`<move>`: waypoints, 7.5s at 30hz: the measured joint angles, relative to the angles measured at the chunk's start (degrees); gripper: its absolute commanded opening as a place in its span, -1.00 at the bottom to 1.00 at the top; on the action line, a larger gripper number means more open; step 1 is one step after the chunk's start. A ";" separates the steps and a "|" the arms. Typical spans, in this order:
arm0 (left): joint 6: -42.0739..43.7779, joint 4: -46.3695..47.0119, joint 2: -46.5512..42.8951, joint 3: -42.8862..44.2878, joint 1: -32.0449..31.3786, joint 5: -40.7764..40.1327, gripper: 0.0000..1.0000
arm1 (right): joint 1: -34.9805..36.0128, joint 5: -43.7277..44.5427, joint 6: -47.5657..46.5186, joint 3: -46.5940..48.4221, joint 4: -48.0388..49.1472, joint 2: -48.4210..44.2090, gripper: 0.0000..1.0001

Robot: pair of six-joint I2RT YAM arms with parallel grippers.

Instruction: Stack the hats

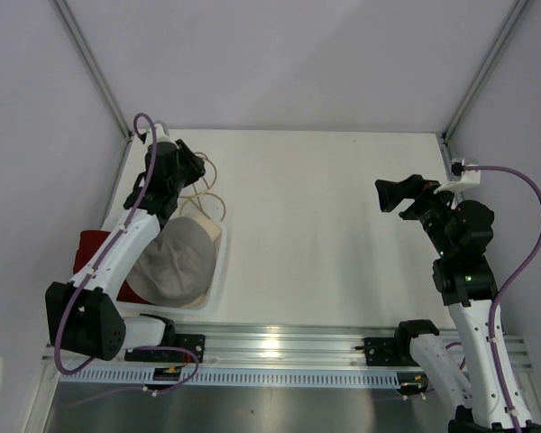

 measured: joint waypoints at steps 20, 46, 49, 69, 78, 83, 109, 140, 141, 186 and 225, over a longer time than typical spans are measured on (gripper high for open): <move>2.21 1.88 0.42 -0.66 -15.85 4.26 -0.99 | 0.09 10.49 3.50 0.00 -2.34 -1.66 0.99; 5.64 5.01 -1.73 -3.85 -53.64 -2.21 -0.99 | 0.02 12.79 5.75 0.00 -8.04 -4.92 0.99; 6.93 5.62 -2.45 -5.33 -53.83 -3.10 -0.99 | 0.04 12.90 7.34 0.00 -8.15 -4.07 0.99; 8.04 -12.09 -19.96 1.42 -53.72 -2.71 0.99 | 0.02 5.90 6.60 -4.57 -3.93 -6.25 0.99; -0.72 -25.38 -30.27 -0.55 -22.91 -6.21 0.99 | 0.02 2.19 6.23 -4.70 -2.21 -4.96 0.99; -5.60 -35.36 -32.20 -4.50 -13.99 -8.37 0.99 | 0.07 -0.22 6.38 -4.70 -2.08 -2.99 0.99; -16.55 -54.99 -25.57 -7.17 -13.79 -14.69 -0.99 | 0.09 -1.14 6.62 -6.12 -1.46 -1.70 0.99; 22.71 -45.83 7.41 43.17 -43.98 13.66 -0.99 | -0.17 11.54 9.55 -2.32 -10.82 -2.58 0.99; 23.34 -45.72 9.03 44.96 -45.24 14.14 -0.99 | -0.28 12.02 9.68 -2.19 -11.30 -2.78 0.99; 12.04 -38.73 -1.40 29.09 -48.50 -2.29 0.97 | -0.83 1.66 11.56 -7.23 -13.25 -6.73 0.99; -35.54 -37.53 -23.47 -19.56 -15.45 -10.27 0.08 | 0.31 -5.90 10.03 -12.20 -4.24 -3.17 0.99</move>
